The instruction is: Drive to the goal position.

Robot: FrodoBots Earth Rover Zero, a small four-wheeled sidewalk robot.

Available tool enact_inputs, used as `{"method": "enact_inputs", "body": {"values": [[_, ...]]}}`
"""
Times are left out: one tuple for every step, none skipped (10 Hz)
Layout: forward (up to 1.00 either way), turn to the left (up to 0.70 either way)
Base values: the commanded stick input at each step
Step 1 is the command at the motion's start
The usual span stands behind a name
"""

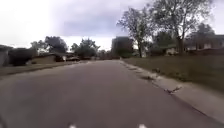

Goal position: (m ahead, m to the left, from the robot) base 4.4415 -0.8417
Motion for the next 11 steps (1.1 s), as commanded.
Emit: {"method": "enact_inputs", "body": {"values": [[0.7, 0.0], [0.7, 0.0], [0.7, 0.0], [0.7, 0.0], [0.7, 0.0], [0.7, 0.0], [0.7, 0.0], [0.7, 0.0], [0.7, 0.0], [0.7, 0.0], [0.7, 0.0]]}}
